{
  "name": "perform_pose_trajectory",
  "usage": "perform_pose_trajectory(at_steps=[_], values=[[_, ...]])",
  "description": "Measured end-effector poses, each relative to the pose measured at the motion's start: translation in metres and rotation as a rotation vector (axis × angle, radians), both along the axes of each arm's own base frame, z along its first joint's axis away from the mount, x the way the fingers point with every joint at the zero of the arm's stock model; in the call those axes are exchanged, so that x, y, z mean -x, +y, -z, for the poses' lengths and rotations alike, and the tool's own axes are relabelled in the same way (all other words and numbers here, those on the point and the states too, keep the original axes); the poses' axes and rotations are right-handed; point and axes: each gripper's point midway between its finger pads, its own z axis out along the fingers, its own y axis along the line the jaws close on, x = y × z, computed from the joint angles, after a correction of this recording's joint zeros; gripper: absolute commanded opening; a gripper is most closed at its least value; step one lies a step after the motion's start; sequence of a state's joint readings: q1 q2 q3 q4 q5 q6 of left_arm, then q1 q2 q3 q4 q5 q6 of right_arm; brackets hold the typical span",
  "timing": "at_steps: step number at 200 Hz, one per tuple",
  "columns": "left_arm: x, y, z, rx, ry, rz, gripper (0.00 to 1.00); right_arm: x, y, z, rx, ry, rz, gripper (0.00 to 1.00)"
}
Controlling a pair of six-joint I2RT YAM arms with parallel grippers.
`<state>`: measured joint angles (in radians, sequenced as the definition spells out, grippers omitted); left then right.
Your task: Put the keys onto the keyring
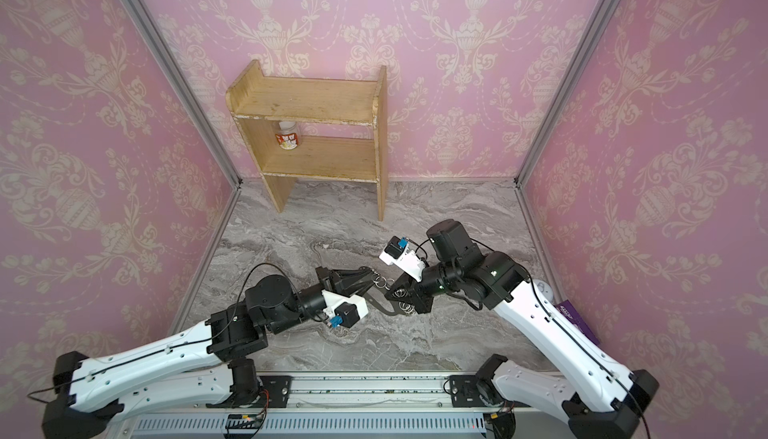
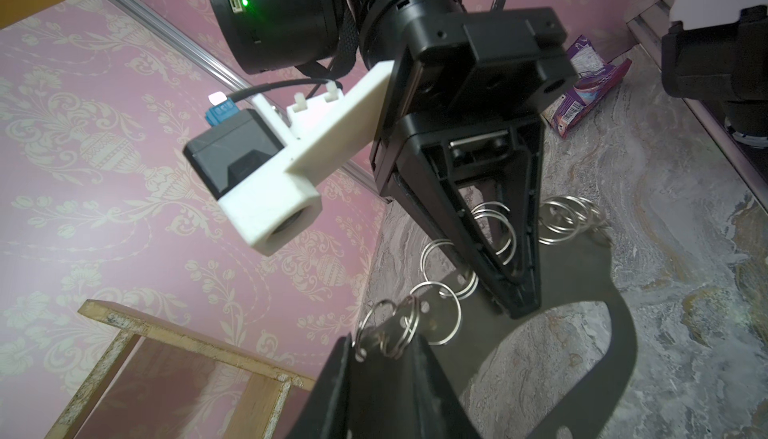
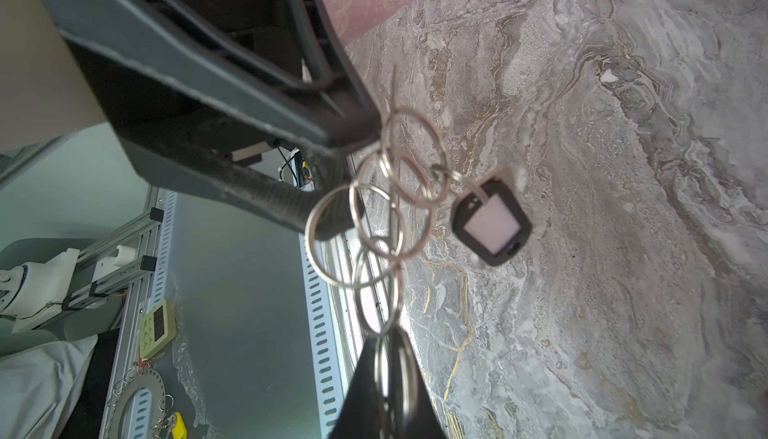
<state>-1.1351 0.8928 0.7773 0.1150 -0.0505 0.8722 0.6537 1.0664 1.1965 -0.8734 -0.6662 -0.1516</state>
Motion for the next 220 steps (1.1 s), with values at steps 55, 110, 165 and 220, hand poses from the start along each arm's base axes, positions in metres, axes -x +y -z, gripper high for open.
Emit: perform_pose_trajectory(at_steps=[55, 110, 165, 220], values=[[0.001, 0.007, -0.009, 0.018, -0.012, -0.014, 0.32, 0.002, -0.002, 0.004, 0.024, -0.004, -0.020, 0.00], [0.004, 0.012, -0.012, -0.018, 0.020, -0.009, 0.35, 0.005, -0.006, 0.007, 0.049, -0.017, -0.040, 0.00], [0.009, 0.002, -0.008, -0.071, 0.074, 0.036, 0.32, 0.007, -0.007, 0.006, 0.054, -0.021, -0.048, 0.00], [0.009, -0.003, 0.004, -0.111, 0.112, 0.049, 0.30, 0.008, -0.007, 0.007, 0.067, -0.040, -0.058, 0.00]])
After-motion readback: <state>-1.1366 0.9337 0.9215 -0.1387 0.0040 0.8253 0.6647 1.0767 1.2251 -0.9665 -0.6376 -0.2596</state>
